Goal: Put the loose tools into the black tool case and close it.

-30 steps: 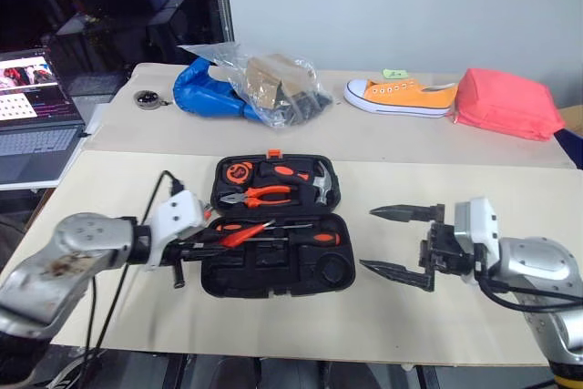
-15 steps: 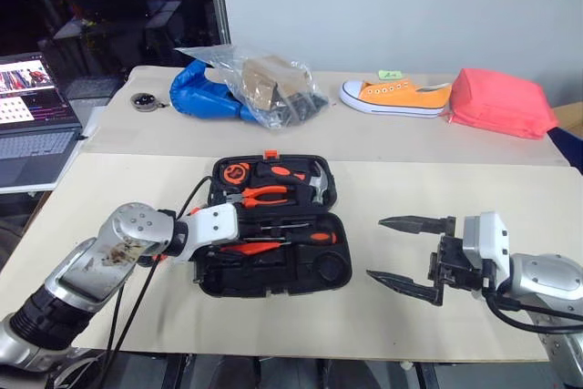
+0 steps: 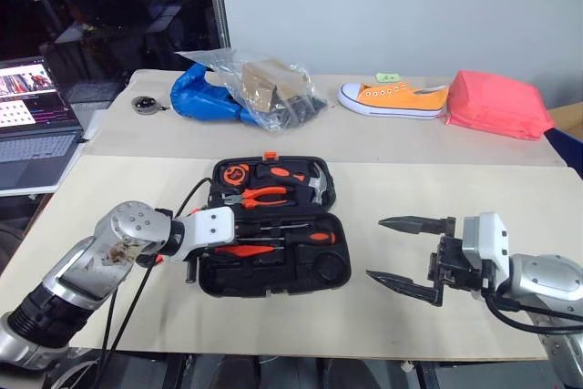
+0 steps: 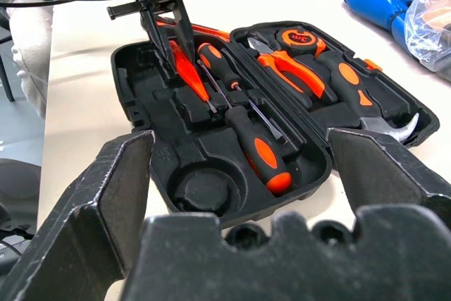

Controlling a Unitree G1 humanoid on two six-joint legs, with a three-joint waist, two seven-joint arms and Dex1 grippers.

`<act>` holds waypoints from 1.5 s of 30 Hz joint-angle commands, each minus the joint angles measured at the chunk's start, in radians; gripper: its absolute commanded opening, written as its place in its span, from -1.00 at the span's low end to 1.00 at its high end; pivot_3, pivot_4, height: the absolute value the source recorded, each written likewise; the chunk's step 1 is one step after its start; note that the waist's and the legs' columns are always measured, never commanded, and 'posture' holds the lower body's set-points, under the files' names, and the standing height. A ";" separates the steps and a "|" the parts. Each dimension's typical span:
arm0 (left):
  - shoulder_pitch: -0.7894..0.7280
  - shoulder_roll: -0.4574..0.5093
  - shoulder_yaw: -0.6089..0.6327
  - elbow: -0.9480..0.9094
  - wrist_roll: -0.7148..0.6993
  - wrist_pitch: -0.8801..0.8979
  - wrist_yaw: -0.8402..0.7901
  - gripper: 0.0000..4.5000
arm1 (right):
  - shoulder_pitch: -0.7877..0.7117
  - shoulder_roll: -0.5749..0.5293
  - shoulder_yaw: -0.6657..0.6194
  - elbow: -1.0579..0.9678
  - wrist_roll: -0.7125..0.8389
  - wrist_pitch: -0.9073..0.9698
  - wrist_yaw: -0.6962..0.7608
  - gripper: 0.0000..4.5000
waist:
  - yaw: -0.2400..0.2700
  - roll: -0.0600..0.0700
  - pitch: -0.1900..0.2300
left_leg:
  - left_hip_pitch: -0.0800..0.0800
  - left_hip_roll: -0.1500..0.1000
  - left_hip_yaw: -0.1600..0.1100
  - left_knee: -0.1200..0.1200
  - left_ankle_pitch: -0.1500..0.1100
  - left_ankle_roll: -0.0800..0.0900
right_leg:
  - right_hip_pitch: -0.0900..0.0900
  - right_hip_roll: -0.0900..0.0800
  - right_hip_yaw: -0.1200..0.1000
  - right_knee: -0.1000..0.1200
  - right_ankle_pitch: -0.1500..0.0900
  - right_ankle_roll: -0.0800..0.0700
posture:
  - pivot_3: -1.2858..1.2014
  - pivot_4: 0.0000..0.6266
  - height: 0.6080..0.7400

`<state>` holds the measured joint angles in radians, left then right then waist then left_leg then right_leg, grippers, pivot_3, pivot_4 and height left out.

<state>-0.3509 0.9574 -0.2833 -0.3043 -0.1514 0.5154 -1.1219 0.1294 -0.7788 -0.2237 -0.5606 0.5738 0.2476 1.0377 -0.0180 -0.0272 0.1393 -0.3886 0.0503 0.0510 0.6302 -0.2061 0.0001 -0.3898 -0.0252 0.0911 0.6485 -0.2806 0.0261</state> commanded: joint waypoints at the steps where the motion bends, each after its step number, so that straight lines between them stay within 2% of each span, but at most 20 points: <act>1: 0.030 -0.006 0.047 -0.021 -0.010 -0.011 0.020 -0.09 | -0.004 -0.012 -0.021 -0.030 0.009 -0.012 0.001 1.00 | 0.000 0.000 0.000 | 0.000 0.000 0.000 0.000 0.000 0.000 | 0.000 0.000 0.000 0.000 0.000 0.000 | 0.03 -0.52 1.00; 5: 0.111 -0.068 0.199 -0.080 -0.116 0.006 0.081 -0.09 | -0.003 -0.010 -0.021 -0.030 0.008 -0.013 0.000 1.00 | -0.001 0.000 0.000 | -0.001 0.001 0.001 0.000 0.000 0.000 | -0.001 0.000 0.001 0.000 0.000 0.000 | 0.03 -0.52 1.00; 7: 0.154 -0.090 0.262 -0.084 -0.175 -0.042 0.058 -0.09 | -0.006 -0.009 -0.017 -0.026 0.005 -0.014 -0.001 1.00 | 0.002 0.000 0.000 | -0.002 0.001 0.001 0.000 0.000 0.000 | -0.002 -0.001 0.001 0.000 0.000 0.000 | 0.03 -0.52 1.00; 8: 0.171 -0.108 0.299 -0.094 -0.217 0.000 0.069 -0.09 | -0.007 -0.008 -0.015 -0.024 0.004 -0.015 -0.001 1.00 | 0.003 -0.001 0.000 | -0.002 0.001 0.001 0.000 0.000 0.000 | -0.002 -0.001 0.000 -0.001 0.000 -0.001 | 0.03 -0.52 1.00; 11: 0.257 -0.175 0.405 -0.119 -0.327 0.036 0.105 -0.39 | -0.019 -0.004 -0.011 -0.016 0.006 -0.013 -0.005 1.00 | 0.001 0.000 0.000 | -0.002 0.000 0.001 0.000 0.000 0.000 | -0.002 -0.001 0.001 -0.001 0.001 -0.002 | 0.03 -0.52 1.00; 14: 0.335 -0.248 0.442 -0.134 -0.345 0.016 0.171 -0.91 | -0.031 -0.004 -0.004 -0.006 0.004 -0.014 -0.004 1.00 | -0.002 0.000 0.000 | -0.001 0.001 0.001 0.000 0.000 0.000 | -0.001 -0.002 0.002 0.000 0.001 -0.002 | 0.03 -0.52 1.00; 15: 0.355 -0.269 0.440 -0.136 -0.334 0.005 0.197 -0.97 | -0.036 -0.004 -0.002 -0.004 0.004 -0.013 -0.004 1.00 | -0.001 -0.001 0.000 | -0.001 0.001 0.001 0.000 0.000 0.000 | -0.001 -0.002 0.002 0.000 0.001 -0.002 | 0.03 -0.52 1.00; 22: 0.465 -0.343 0.397 -0.164 -0.291 -0.059 0.272 -0.97 | -0.054 -0.016 -0.007 0.002 0.012 -0.002 0.005 1.00 | 0.002 -0.001 0.000 | 0.000 0.000 0.001 0.000 0.000 0.000 | 0.000 -0.002 0.002 -0.001 0.002 -0.002 | 0.03 -0.52 1.00; 33: 0.398 -0.410 0.309 0.006 -0.164 -0.167 0.365 -0.97 | -0.070 -0.020 0.003 0.002 0.006 0.002 -0.001 1.00 | 0.004 0.001 -0.001 | 0.001 0.000 0.001 0.000 0.000 0.000 | 0.001 -0.002 0.002 -0.001 0.003 -0.003 | 0.03 -0.52 1.00; 37: 0.394 -0.419 0.313 0.013 -0.171 -0.199 0.358 -0.97 | -0.073 -0.017 0.007 0.003 0.002 0.002 -0.003 1.00 | 0.004 0.002 -0.001 | 0.001 0.000 0.001 0.000 0.000 0.000 | 0.001 -0.002 0.002 -0.001 0.003 -0.002 | 0.03 -0.52 1.00; 40: 0.419 -0.425 0.356 -0.057 -0.251 -0.199 0.328 -0.97 | -0.065 -0.014 0.007 -0.003 0.002 0.000 -0.006 1.00 | 0.003 0.002 -0.001 | 0.001 0.000 0.001 0.000 0.000 0.000 | 0.001 -0.002 0.002 -0.001 0.003 -0.002 | 0.03 -0.52 1.00; 45: 0.485 -0.350 0.366 -0.126 -0.303 -0.174 0.242 -0.97 | -0.064 -0.011 0.009 -0.003 0.003 -0.001 -0.009 1.00 | -0.002 0.001 -0.001 | -0.001 0.000 0.001 -0.001 0.000 0.000 | -0.001 -0.002 0.003 -0.001 0.004 -0.006 | 0.03 -0.52 1.00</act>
<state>0.1244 0.5850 0.0621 -0.3878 -0.4276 0.3349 -0.8480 0.0689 -0.7857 -0.2068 -0.5420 0.5720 0.2516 1.0330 -0.0201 -0.0263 0.1386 -0.3890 0.0505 0.0523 0.6293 -0.2063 0.0000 -0.3903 -0.0270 0.0937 0.6473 -0.2762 0.0205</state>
